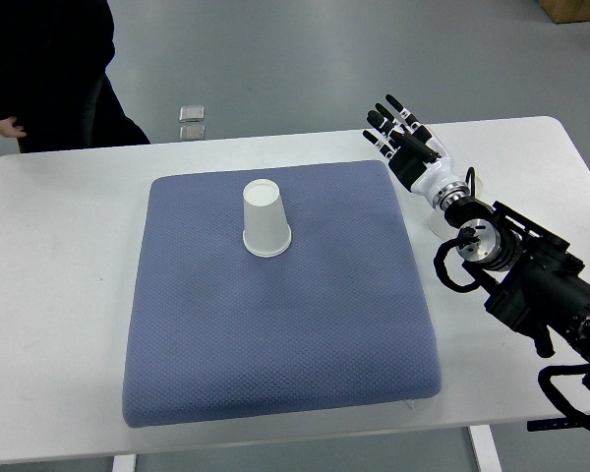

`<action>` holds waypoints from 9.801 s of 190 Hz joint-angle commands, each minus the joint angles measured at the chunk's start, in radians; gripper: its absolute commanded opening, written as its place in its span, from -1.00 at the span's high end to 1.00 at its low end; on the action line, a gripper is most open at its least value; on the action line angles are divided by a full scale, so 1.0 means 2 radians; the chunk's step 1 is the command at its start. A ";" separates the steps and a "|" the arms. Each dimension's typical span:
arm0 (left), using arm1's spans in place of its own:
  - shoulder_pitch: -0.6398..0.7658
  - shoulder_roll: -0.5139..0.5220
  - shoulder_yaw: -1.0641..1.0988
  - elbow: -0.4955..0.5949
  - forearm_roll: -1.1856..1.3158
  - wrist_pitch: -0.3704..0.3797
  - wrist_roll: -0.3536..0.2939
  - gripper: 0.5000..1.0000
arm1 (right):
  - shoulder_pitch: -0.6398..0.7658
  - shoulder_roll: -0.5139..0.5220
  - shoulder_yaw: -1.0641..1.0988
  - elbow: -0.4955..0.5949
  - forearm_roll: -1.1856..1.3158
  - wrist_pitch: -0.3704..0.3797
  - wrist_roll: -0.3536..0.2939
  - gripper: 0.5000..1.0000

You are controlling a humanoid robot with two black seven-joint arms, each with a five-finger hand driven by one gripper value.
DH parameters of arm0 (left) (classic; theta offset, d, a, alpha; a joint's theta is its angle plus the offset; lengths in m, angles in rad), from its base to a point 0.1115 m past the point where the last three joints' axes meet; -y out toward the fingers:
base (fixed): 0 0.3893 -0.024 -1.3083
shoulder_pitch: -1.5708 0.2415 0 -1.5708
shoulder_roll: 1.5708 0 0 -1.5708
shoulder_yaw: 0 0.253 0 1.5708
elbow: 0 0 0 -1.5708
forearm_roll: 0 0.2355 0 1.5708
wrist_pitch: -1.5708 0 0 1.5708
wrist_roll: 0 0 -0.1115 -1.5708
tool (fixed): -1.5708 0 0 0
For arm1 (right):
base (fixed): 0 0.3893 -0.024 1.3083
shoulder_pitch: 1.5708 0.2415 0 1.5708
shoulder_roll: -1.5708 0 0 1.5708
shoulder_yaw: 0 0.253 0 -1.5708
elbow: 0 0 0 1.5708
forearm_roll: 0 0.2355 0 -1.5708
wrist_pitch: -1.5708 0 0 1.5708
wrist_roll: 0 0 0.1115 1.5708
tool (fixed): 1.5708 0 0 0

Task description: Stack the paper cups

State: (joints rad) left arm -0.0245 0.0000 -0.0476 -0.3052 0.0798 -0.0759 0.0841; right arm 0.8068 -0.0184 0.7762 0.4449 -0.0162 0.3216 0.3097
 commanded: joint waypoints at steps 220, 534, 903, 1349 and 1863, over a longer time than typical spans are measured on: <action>-0.001 0.000 0.002 -0.025 0.002 -0.004 -0.001 -1.00 | 0.421 -0.198 -0.619 0.144 -0.353 0.145 -0.101 -0.71; 0.001 0.000 0.004 -0.031 0.001 -0.004 -0.001 -1.00 | 0.374 -0.170 -0.727 0.121 -0.375 0.038 -0.143 -0.70; 0.002 0.000 0.004 -0.028 0.001 -0.003 -0.001 -1.00 | 0.272 -0.108 -0.727 0.008 -0.372 -0.006 -0.143 0.25; 0.001 0.000 0.002 -0.029 0.001 -0.003 -0.001 -1.00 | 0.507 0.009 -0.683 0.142 -0.320 0.057 -0.147 0.14; 0.001 0.000 0.001 -0.028 0.001 -0.003 0.000 -1.00 | 0.436 0.009 -0.662 0.129 -0.287 0.030 -0.147 -0.13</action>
State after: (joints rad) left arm -0.0230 0.0000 -0.0462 -0.3621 0.0813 -0.0828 0.0828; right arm 1.6924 0.0000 -0.5476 0.7026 -0.5736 0.3867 0.0138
